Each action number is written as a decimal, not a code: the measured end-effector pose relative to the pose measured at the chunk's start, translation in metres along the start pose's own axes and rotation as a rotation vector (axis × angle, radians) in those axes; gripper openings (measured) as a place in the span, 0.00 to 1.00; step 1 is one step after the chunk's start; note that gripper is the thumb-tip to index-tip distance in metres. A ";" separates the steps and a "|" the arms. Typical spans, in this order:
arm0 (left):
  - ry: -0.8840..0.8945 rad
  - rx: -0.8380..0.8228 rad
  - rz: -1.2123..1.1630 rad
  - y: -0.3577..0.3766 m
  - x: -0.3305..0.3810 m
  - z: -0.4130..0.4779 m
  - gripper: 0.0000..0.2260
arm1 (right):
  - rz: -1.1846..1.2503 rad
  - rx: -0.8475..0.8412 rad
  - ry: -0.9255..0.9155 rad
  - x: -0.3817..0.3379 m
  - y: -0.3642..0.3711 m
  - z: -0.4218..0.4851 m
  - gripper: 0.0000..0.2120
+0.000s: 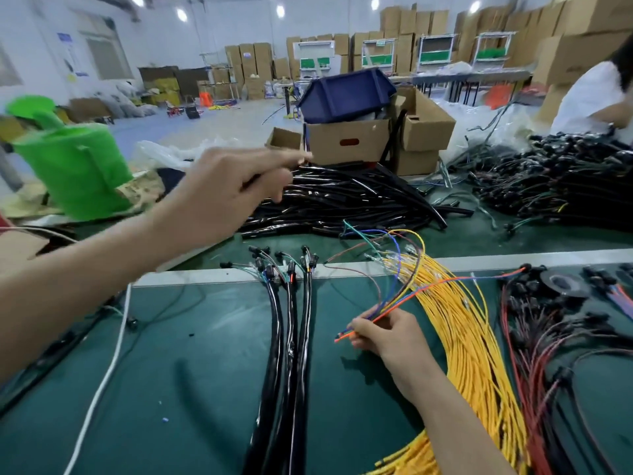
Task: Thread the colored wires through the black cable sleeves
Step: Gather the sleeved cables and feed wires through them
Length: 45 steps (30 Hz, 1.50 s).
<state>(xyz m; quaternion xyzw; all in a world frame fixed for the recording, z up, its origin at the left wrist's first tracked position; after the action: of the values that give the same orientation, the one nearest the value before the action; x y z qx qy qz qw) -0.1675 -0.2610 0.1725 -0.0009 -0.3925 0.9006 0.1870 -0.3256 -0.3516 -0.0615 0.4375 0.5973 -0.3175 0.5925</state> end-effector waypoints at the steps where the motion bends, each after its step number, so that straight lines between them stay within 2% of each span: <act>1: -0.035 -0.055 -0.022 0.006 0.008 -0.021 0.14 | 0.026 -0.008 0.002 -0.002 0.001 0.000 0.06; 3: -0.259 -0.175 -0.204 0.035 0.012 -0.063 0.10 | 0.099 -0.020 0.010 -0.004 0.004 -0.001 0.08; 5: -0.533 -0.235 -0.530 0.072 0.010 -0.101 0.08 | 0.215 -0.032 0.026 -0.006 0.007 -0.005 0.08; 7: -0.771 -0.182 -0.710 0.102 0.000 -0.129 0.08 | 0.340 -0.062 0.042 -0.009 0.011 -0.008 0.09; 9: -0.872 -0.075 -0.679 0.121 -0.008 -0.147 0.08 | 0.413 -0.104 0.062 -0.013 0.014 -0.011 0.11; 13: -0.766 0.006 -0.382 0.134 -0.002 -0.165 0.09 | 0.453 -0.132 0.105 -0.015 0.018 -0.015 0.10; 17: -0.667 0.049 -0.263 0.133 0.001 -0.165 0.14 | 0.415 -0.141 0.098 -0.014 0.019 -0.014 0.08; 21: -0.558 0.095 -0.273 0.132 0.012 -0.160 0.16 | 0.387 -0.150 0.090 -0.013 0.020 -0.014 0.09; 24: -0.558 0.122 -0.296 0.131 0.012 -0.162 0.13 | 0.405 -0.157 0.093 -0.013 0.020 -0.016 0.10; 28: -0.532 0.134 -0.288 0.130 0.013 -0.160 0.12 | 0.410 -0.214 0.090 -0.018 0.022 -0.019 0.20; 30: -0.526 0.133 -0.289 0.130 0.013 -0.160 0.10 | 0.396 -0.233 0.084 -0.020 0.023 -0.020 0.22; 32: -0.523 0.130 -0.285 0.131 0.013 -0.160 0.08 | 0.380 -0.227 0.079 -0.020 0.022 -0.020 0.20; 35: -0.523 0.121 -0.282 0.133 0.012 -0.161 0.06 | 0.365 -0.228 0.093 -0.017 0.023 -0.020 0.10; 37: -0.521 0.111 -0.283 0.134 0.012 -0.161 0.05 | 0.362 -0.230 0.101 -0.014 0.024 -0.019 0.09; 45: -0.486 0.062 -0.287 0.136 0.016 -0.159 0.16 | 0.345 -0.225 0.068 -0.013 0.023 -0.018 0.08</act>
<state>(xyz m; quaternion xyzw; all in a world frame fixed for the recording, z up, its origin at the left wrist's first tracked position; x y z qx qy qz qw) -0.2042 -0.2274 -0.0313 0.2764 -0.3940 0.8503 0.2131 -0.3136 -0.3274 -0.0431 0.4748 0.5649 -0.1278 0.6627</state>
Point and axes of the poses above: each hand's wrist, its own z-axis towards the middle knuckle, its own y-axis out of the palm, x = y × z, the point moved 7 cm from there along z, towards the middle knuckle, and after that the axes turned 2 degrees about x, right-handed, at the moved point
